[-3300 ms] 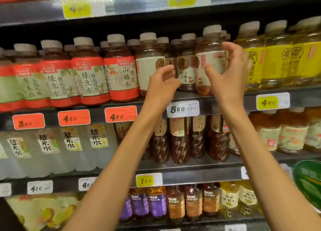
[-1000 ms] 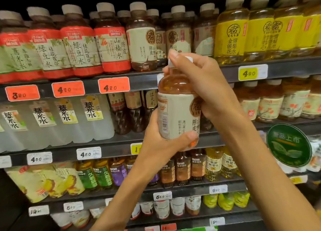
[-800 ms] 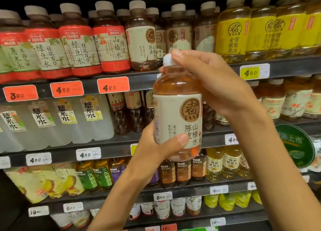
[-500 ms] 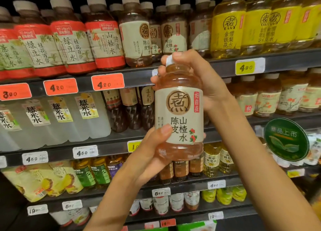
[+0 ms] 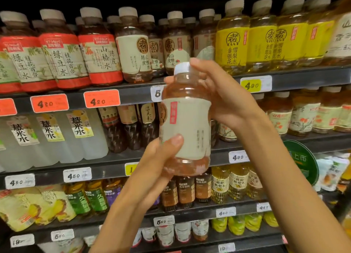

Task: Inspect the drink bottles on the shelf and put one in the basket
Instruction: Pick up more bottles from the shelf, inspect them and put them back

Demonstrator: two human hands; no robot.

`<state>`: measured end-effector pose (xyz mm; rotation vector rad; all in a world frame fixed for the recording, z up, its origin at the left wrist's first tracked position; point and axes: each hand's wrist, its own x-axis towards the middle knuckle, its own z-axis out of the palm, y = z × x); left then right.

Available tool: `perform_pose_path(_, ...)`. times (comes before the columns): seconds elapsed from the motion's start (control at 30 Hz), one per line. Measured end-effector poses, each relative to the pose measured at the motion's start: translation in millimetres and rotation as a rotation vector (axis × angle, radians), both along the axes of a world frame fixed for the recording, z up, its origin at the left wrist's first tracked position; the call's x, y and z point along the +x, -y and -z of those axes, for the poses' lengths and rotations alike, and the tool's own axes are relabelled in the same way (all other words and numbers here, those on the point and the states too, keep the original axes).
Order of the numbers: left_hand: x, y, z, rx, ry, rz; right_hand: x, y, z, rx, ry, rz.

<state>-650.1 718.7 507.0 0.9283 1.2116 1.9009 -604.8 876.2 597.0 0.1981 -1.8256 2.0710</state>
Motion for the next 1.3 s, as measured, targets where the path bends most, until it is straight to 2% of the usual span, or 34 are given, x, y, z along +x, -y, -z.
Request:
perform_pose_path(0.07,6.0,-5.4,-3.6,0.093,0.213,0.137,-1.6,-4.4,-0.3,-0.084,0.027,-0.069)
perform_pose_path(0.13,12.2,-9.4,-6.1,0.16,0.338,0.243,-5.7,-5.8,2.1,-0.163,0.042,-0.141)
perform_pose_path(0.3,17.0,-12.1,2.0,0.166,0.376,0.337,-11.0,-5.6,8.6,-0.243,0.026,-0.146)
perform_pose_path(0.37,8.8,-5.5,3.5,0.111,0.286,0.331,-11.6,-6.3,9.7,-0.217,0.008,-0.118)
perform_pose_path(0.47,-9.6,9.2,1.2,-0.039,0.024,0.197,-13.0,-6.4,9.4,-0.102,-0.019,-0.052)
perform_pose_path(0.63,-11.4,14.1,2.6,-0.214,-0.141,0.033,-25.0,7.8,12.1,-0.035,0.025,0.07)
perform_pose_path(0.87,-6.8,26.1,7.9,-0.147,0.031,-0.031,-23.8,20.1,21.4,0.001,0.0,0.145)
perform_pose_path(1.03,0.5,35.0,8.6,-0.072,0.263,-0.006,-11.0,23.0,27.6,-0.131,-0.032,-0.047)
perform_pose_path(1.17,12.8,28.0,-4.7,-0.015,0.364,0.069,-9.6,26.5,19.1,-0.108,-0.014,-0.092)
perform_pose_path(1.3,22.0,21.8,-19.3,0.072,0.477,0.27,-10.4,22.2,11.7,-0.184,0.079,-0.031)
